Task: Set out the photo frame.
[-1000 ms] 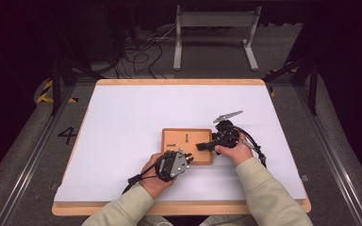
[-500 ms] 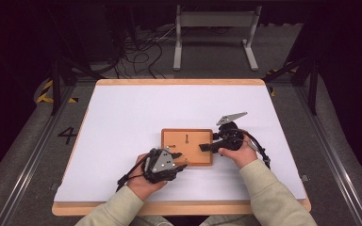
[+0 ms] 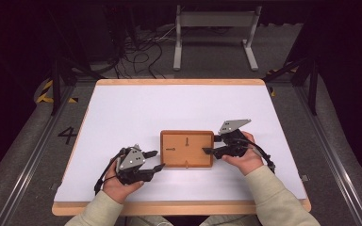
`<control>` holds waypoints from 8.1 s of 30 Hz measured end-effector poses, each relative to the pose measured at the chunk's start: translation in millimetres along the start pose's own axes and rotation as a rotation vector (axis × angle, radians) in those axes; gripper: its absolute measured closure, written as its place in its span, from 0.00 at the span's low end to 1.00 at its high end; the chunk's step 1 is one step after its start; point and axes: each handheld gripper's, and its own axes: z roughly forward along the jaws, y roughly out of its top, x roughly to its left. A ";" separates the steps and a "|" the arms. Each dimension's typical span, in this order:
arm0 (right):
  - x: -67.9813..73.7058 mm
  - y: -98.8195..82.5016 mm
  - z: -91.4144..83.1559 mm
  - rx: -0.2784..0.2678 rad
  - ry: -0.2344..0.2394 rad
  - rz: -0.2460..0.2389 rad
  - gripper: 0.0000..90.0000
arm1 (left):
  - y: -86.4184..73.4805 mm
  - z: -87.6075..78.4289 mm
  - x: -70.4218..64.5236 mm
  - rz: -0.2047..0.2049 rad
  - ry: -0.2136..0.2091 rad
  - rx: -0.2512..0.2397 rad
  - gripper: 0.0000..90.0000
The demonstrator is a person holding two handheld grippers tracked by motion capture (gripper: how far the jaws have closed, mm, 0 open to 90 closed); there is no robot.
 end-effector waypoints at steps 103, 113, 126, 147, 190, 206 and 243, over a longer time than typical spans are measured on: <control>39.1 -35.9 -3.4 0.071 -0.019 0.032 1.00 | -34.9 -17.0 52.2 -0.252 0.105 0.028 0.44; 22.9 -22.8 11.2 0.056 -0.026 0.084 1.00 | -39.0 -20.7 52.3 -0.258 0.130 0.030 0.44; 9.4 -1.6 33.1 0.066 -0.025 0.106 1.00 | -37.9 -19.6 50.5 -0.252 0.094 0.031 0.55; 0.2 -28.5 -17.8 -0.013 -0.116 0.180 1.00 | -20.5 -4.9 25.3 -0.111 -0.135 0.118 1.00; 13.1 -28.7 -60.2 -0.056 -0.095 0.160 0.97 | 2.8 65.2 -36.3 0.015 -0.357 0.214 1.00; 44.5 39.4 -51.3 0.014 0.044 0.240 0.40 | 1.3 47.5 -20.5 -0.022 -0.295 0.180 0.95; 44.0 78.0 16.6 0.404 0.035 0.335 0.79 | -14.1 12.3 17.0 -0.126 -0.182 0.103 0.92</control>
